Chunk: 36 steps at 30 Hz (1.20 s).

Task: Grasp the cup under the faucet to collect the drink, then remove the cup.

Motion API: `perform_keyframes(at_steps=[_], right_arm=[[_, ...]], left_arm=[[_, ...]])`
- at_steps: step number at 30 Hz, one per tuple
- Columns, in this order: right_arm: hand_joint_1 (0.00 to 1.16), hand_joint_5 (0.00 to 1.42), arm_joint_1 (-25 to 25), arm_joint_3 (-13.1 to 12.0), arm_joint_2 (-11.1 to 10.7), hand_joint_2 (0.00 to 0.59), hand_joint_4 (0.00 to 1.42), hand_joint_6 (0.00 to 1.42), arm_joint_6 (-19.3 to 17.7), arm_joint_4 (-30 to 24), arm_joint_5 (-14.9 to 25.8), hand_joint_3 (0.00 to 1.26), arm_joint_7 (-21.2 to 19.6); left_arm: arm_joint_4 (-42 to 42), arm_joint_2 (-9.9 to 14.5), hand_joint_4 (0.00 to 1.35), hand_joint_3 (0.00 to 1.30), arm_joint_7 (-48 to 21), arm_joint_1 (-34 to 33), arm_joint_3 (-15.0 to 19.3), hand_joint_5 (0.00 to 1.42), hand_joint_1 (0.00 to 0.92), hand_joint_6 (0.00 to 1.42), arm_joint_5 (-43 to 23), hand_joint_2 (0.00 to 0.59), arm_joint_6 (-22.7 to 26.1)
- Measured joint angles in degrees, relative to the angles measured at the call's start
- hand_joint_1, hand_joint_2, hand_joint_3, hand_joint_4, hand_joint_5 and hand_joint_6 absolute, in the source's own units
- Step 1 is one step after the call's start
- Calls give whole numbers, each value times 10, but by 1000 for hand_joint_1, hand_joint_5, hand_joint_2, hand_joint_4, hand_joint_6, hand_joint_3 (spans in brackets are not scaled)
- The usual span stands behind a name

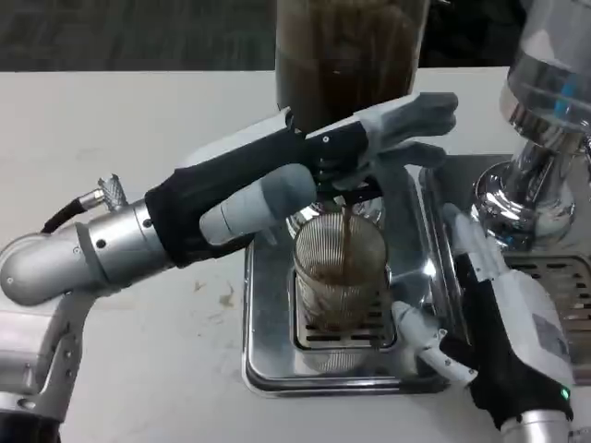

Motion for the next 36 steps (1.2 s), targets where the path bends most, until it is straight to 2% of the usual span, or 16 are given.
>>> perform_keyframes(at_steps=[3,6,11,15,19,23,29,36], right_arm=[[451,0,-10,-3,-1,280,0,0,-15,0,29,0,31],[496,0,-29,-5,-3,271,0,0,-19,2,50,0,66],[545,0,-45,-7,-8,237,0,0,-23,22,66,0,100],[571,0,-60,-8,-13,234,0,0,-37,39,74,0,106],[592,0,-72,-13,2,225,0,0,-48,65,104,0,111],[594,0,-78,-18,21,227,0,0,-49,73,110,0,111],[599,0,-90,-20,36,226,0,0,-49,96,127,0,111],[600,0,-99,-21,37,225,0,0,-51,106,135,0,124]], left_arm=[[0,0,0,6,0,-1,1,79,0,0,0,20,0],[1,0,0,6,1,-4,1,79,0,0,0,20,3],[1,0,0,5,6,-6,2,72,0,0,0,20,5],[0,0,0,5,9,-6,2,70,0,0,0,20,6],[-1,1,0,5,10,-6,2,69,0,0,0,20,7],[-2,3,0,5,13,-6,2,69,0,0,0,20,11],[-5,7,0,5,16,-6,3,69,0,0,0,20,15],[-7,8,0,5,20,-5,4,68,0,0,0,19,16]])
